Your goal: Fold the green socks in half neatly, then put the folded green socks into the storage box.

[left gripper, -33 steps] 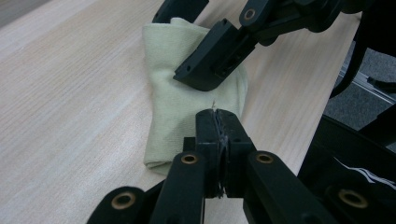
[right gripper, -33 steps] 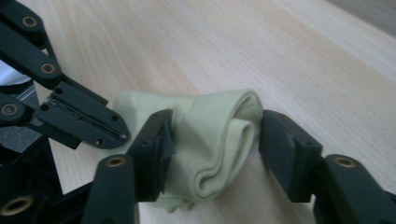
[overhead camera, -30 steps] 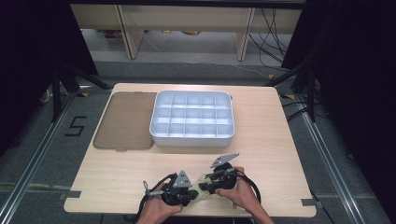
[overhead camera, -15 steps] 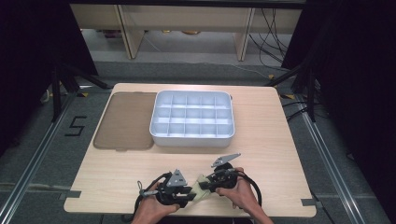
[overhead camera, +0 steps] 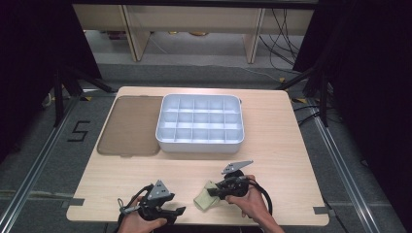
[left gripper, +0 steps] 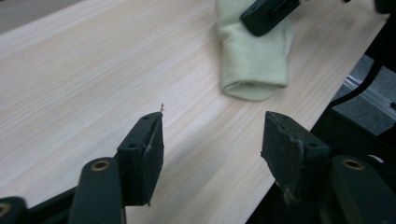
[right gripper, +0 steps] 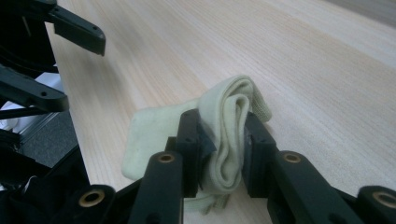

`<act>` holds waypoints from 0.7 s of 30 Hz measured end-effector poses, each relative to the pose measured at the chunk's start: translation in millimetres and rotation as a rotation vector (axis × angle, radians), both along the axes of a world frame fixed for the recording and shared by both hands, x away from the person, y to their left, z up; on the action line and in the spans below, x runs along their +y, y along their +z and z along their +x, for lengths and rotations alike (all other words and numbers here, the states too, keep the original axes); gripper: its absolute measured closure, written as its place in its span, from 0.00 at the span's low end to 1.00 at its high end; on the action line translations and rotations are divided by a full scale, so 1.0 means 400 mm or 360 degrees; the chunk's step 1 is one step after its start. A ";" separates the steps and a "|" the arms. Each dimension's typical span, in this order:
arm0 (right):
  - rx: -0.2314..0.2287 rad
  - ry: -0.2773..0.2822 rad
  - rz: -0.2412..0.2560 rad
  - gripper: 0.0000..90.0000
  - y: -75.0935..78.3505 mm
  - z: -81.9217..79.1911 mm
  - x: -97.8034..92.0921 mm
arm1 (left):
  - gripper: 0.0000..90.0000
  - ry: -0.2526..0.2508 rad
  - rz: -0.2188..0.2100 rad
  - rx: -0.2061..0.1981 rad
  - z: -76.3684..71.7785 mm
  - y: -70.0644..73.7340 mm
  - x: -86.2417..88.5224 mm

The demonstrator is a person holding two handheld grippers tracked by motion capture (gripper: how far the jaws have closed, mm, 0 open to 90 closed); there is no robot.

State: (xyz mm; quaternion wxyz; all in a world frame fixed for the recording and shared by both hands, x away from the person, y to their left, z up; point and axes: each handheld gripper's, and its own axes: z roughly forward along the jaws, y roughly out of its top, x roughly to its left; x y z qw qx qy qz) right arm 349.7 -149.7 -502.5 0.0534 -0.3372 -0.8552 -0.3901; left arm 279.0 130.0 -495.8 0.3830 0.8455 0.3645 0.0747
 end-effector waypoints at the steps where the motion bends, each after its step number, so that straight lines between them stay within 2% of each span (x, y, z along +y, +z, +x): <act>1: -0.0012 0.0007 0.0000 0.81 0.001 0.000 0.000 | 0.39 0.0028 -0.0009 0.0014 0.000 -0.004 0.001; 3: -0.0019 -0.0033 -0.0017 0.81 0.008 -0.006 -0.002 | 0.39 0.0019 0.0042 -0.0006 0.004 -0.009 0.008; 5: -0.0010 -0.0011 0.0015 0.81 0.010 -0.006 -0.002 | 0.38 0.0024 0.0038 0.0000 0.003 -0.010 0.009; 6: -0.0023 -0.0005 0.0008 0.81 0.012 -0.007 -0.003 | 0.38 0.0048 0.0037 -0.0007 0.004 -0.012 0.010; 7: -0.0034 -0.0010 -0.0001 0.81 0.016 -0.009 -0.004 | 0.38 0.0029 0.0041 -0.0011 0.003 -0.010 0.012; 8: -0.0026 0.0003 0.0026 0.81 0.021 -0.009 -0.005 | 0.37 0.0049 0.0043 -0.0018 0.003 -0.010 0.013; 9: -0.0026 0.0003 0.0026 0.81 0.021 -0.009 -0.005 | 0.37 0.0062 0.0042 -0.0023 0.002 -0.010 0.013; 10: -0.0048 -0.0024 -0.0001 0.81 0.026 -0.012 -0.007 | 0.37 0.0041 0.0043 -0.0033 0.002 -0.008 0.015; 11: -0.0060 -0.0028 -0.0002 0.81 0.032 -0.011 -0.010 | 0.37 0.0071 0.0045 -0.0034 0.002 -0.010 0.018; 19: -0.0119 -0.0039 0.0000 0.81 0.057 -0.014 -0.022 | 0.35 0.0061 0.0040 -0.0024 0.002 -0.008 0.025; 20: -0.0118 -0.0029 0.0003 0.81 0.059 -0.013 -0.023 | 0.35 0.0073 0.0047 -0.0037 0.004 -0.009 0.026; 21: -0.0128 -0.0041 0.0003 0.81 0.062 -0.013 -0.024 | 0.35 0.0095 0.0040 -0.0018 0.003 -0.011 0.026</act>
